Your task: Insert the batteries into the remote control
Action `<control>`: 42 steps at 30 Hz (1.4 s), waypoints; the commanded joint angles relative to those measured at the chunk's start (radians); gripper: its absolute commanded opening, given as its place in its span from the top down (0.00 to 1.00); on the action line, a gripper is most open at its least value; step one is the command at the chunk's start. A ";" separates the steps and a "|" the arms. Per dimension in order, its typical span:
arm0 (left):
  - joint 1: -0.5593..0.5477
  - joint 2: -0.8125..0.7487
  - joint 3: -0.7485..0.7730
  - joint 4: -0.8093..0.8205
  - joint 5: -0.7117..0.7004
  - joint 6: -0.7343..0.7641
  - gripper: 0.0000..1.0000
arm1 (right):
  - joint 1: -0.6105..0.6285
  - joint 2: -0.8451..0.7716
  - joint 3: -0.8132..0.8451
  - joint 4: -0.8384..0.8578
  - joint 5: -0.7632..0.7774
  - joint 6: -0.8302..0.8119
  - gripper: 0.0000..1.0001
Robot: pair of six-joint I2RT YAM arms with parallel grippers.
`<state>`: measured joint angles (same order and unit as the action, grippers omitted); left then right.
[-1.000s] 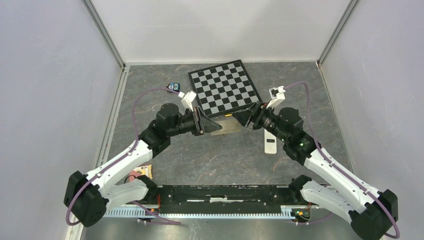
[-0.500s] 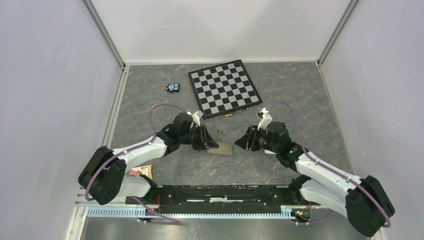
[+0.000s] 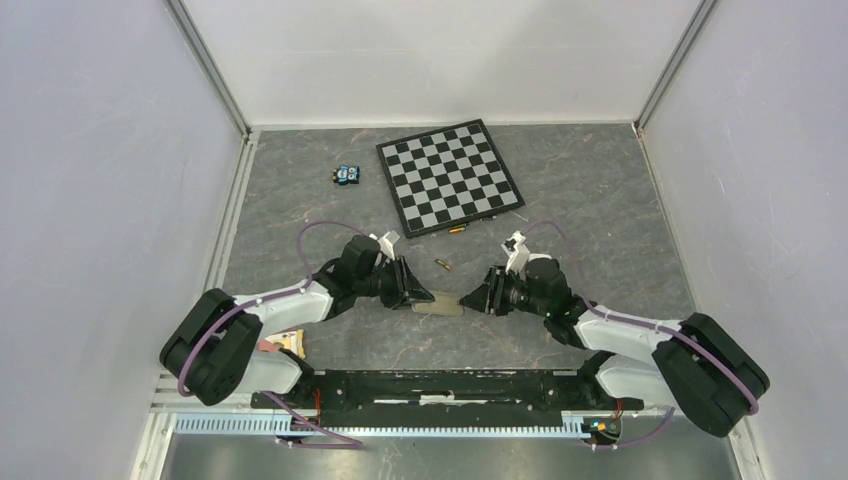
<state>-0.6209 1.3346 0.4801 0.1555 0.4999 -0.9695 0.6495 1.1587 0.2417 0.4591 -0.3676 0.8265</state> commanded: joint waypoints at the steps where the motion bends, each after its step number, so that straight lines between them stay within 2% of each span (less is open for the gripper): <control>1: 0.007 0.010 -0.039 0.016 -0.009 -0.011 0.98 | 0.036 0.054 -0.011 0.178 -0.016 0.040 0.60; 4: 0.008 0.011 -0.049 0.015 -0.009 -0.002 0.98 | 0.057 0.079 0.001 0.182 0.031 0.042 0.67; 9: 0.010 0.017 -0.059 0.016 -0.014 0.008 0.98 | 0.060 0.089 0.015 0.121 0.111 0.024 0.66; 14: 0.012 0.024 -0.066 0.025 -0.014 0.009 0.98 | 0.061 0.123 -0.001 0.180 0.095 0.032 0.61; 21: 0.013 0.029 -0.071 0.034 -0.015 0.008 0.98 | 0.062 0.171 0.002 0.248 0.080 0.041 0.68; 42: 0.015 0.034 -0.071 0.062 0.011 -0.006 0.98 | 0.065 0.252 -0.040 0.323 0.073 0.076 0.67</control>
<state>-0.6079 1.3491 0.4343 0.2462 0.5259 -0.9756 0.7074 1.3975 0.2176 0.7391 -0.2928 0.8921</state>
